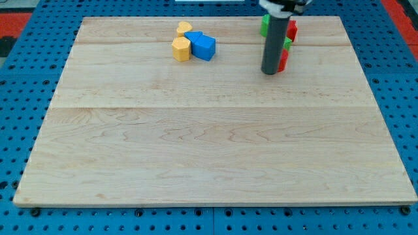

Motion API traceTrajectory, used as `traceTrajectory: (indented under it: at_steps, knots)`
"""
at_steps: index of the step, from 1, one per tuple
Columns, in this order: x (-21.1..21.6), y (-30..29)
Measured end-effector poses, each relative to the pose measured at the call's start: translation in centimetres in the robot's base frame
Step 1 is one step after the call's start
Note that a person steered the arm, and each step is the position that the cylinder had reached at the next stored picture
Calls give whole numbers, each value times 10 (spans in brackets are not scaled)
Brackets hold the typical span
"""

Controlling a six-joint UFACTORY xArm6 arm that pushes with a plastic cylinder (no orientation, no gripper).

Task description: Move your arm closer to the blue cube

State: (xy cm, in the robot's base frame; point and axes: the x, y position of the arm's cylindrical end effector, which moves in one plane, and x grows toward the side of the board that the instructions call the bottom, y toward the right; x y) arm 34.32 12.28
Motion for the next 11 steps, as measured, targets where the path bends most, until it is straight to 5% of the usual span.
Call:
traceTrajectory:
  at_steps: [1, 4, 8, 11]
  knots:
    - [-30, 3]
    - [38, -14]
    - [34, -26]
    - [6, -114]
